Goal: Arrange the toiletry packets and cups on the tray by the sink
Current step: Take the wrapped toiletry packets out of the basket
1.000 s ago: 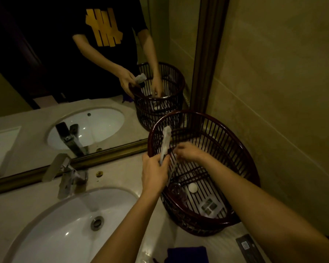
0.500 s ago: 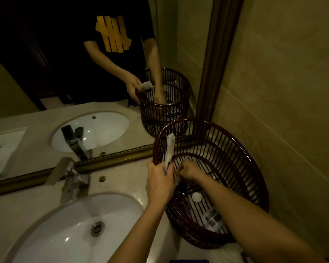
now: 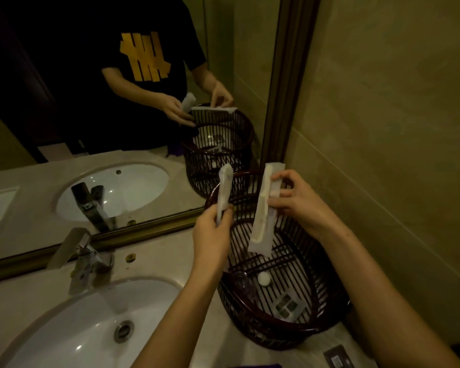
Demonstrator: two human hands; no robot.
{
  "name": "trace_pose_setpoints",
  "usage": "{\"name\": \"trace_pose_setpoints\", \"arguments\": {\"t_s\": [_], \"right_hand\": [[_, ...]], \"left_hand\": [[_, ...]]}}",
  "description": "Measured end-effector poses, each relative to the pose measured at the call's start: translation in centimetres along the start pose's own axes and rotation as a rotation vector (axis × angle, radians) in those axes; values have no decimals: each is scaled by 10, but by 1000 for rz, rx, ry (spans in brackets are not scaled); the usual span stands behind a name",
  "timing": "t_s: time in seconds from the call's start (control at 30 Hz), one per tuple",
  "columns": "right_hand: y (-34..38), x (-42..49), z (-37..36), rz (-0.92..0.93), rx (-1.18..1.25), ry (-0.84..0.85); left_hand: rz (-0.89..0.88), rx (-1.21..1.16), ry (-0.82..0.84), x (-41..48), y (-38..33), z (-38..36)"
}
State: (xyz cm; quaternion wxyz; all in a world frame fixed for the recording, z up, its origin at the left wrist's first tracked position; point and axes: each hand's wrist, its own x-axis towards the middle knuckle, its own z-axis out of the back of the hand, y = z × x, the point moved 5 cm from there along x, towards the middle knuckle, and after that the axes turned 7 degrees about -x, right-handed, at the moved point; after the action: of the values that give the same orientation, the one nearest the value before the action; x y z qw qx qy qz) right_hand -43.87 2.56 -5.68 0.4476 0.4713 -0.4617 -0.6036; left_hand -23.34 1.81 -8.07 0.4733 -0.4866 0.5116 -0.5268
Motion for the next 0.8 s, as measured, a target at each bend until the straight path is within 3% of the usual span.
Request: {"name": "trace_pose_setpoints", "arguments": {"t_s": [0.13,0.23,0.3,0.4,0.47,0.6,0.67,0.73,0.8], "right_hand": [[23,-20,-14,132,-26,59],[23,-31,-30,172,-170,99],[19,-35,-42,213,-337,113],[9,-34,-58,261,-624,90],[4,-35,-66,280,-739,73],[7,-32,-44,240,-653,-92],[2,-24,-21,202,-730,-199],[-16,-14,-9,95,-936,-137],[-49,-10,-14,-121,-1182,124]], "left_hand": [[396,-437,175,-11,4,-26],[687,-718,243,-22,20,-36],[774,-830,283,-24,29,-36],[772,-929,386,-26,31,-35],[765,-965,367,-27,30,-34],[753,-913,293,-26,36,-30],[716,-940,302,-25,38,-31],[683,-980,321,-26,38,-31],[652,-1001,340,-26,38,-31]]}}
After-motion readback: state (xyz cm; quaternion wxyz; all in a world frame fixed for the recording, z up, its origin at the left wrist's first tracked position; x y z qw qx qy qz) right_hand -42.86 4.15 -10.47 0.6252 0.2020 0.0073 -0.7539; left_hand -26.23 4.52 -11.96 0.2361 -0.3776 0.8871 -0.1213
